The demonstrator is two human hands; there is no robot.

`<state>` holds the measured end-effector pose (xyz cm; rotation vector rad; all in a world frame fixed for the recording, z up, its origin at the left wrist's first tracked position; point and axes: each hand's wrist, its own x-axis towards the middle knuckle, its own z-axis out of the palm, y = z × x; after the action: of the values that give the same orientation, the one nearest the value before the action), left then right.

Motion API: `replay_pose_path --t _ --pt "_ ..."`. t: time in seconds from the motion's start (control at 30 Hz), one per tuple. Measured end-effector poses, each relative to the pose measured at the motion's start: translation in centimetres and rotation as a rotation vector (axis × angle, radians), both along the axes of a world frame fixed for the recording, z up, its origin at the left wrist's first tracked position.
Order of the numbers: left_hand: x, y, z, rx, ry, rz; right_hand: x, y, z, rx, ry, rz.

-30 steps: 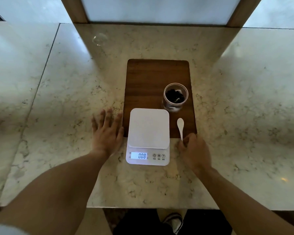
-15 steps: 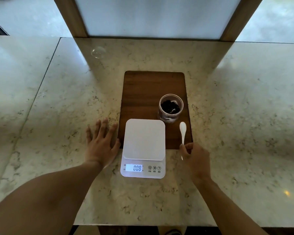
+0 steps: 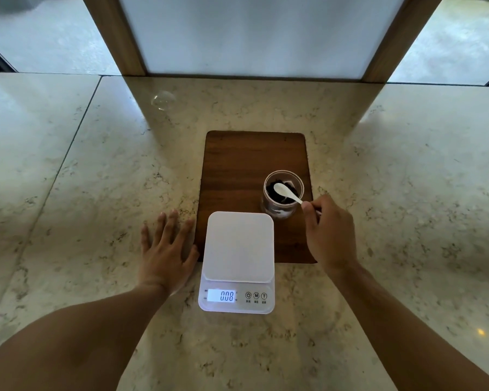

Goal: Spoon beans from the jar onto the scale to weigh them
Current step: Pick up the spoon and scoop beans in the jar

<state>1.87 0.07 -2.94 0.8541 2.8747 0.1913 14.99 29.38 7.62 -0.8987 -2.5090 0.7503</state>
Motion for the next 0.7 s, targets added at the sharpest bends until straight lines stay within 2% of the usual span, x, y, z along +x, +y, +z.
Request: replay_pose_path --t 0.23,0.47,0.7 --pt "-0.1 -0.1 0.1 -0.01 0.005 -0.001 -1.9 1.2 1.0 0.2 -0.117 -0.033" --pt "-0.1 0.0 0.1 -0.017 0.007 -0.009 -2.6 1.1 1.0 0.24 -0.228 0.004" --pt "-0.1 -0.1 0.1 0.004 0.003 -0.004 -3.2 0.9 1.1 0.176 -0.259 0.001"
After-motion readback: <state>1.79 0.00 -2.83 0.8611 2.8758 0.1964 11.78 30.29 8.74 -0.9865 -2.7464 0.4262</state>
